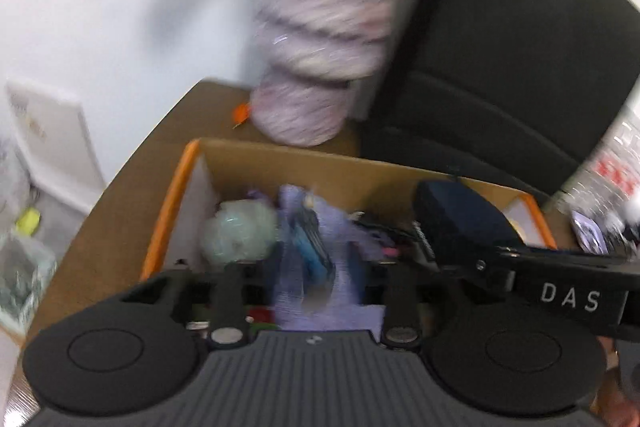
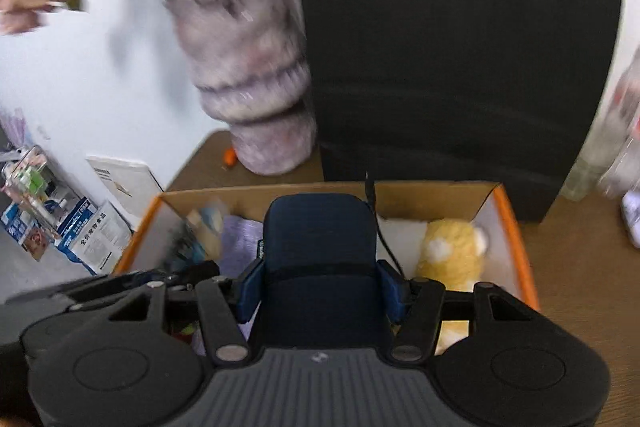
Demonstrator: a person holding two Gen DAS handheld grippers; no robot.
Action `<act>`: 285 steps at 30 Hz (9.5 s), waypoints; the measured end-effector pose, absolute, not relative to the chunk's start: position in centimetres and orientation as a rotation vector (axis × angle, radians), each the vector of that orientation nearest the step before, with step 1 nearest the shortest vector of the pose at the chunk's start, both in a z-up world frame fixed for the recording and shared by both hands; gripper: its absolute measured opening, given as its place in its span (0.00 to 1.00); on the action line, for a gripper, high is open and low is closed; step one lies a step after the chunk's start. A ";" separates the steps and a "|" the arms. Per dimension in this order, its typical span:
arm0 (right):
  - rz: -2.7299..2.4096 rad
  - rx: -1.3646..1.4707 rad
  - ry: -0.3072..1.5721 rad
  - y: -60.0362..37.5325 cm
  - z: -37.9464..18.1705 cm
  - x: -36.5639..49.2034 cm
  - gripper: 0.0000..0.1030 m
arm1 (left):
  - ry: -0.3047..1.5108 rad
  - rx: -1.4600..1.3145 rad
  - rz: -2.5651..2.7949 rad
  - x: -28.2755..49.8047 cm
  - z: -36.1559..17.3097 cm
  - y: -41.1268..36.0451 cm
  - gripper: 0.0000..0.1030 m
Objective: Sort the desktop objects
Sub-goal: 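Carry the figurine into the box with the left gripper while the right carries the navy case, then release both objects in the box and move the right gripper to the clear cup, then grasp the white round lid with the left gripper while the right grasps the yellow sponge block, then carry the lid and yellow block over the box with both grippers, then open both grippers to drop the lid and block into the box, then withdraw both grippers from the box toward the clear container and white cube, then grasp the clear plastic container with the left gripper while the right grasps the white cube, then carry the clear container and white cube into the box with both grippers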
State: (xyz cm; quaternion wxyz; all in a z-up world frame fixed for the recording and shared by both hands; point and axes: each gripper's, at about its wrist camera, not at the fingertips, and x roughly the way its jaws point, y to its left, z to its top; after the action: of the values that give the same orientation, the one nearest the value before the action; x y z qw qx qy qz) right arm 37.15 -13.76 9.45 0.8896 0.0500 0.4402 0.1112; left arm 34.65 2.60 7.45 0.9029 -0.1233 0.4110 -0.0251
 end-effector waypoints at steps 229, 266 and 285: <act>-0.025 0.117 0.597 -28.5 -0.6 8.3 0.37 | 0.443 0.105 -0.335 12.3 4.0 -14.2 1.00; 0.204 0.048 0.403 -21.5 12.1 15.7 0.36 | 0.340 -0.182 -0.090 18.7 12.9 -2.0 0.64; 0.176 0.013 0.719 -19.2 4.6 30.4 0.37 | 0.566 -0.197 -0.126 23.2 8.2 -1.9 0.83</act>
State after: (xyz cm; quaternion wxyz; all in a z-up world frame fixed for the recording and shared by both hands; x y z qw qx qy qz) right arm 30.38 -19.16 4.60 0.9322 0.0065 0.3515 0.0862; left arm 23.18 -1.92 8.19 0.9535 -0.0970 0.2786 -0.0622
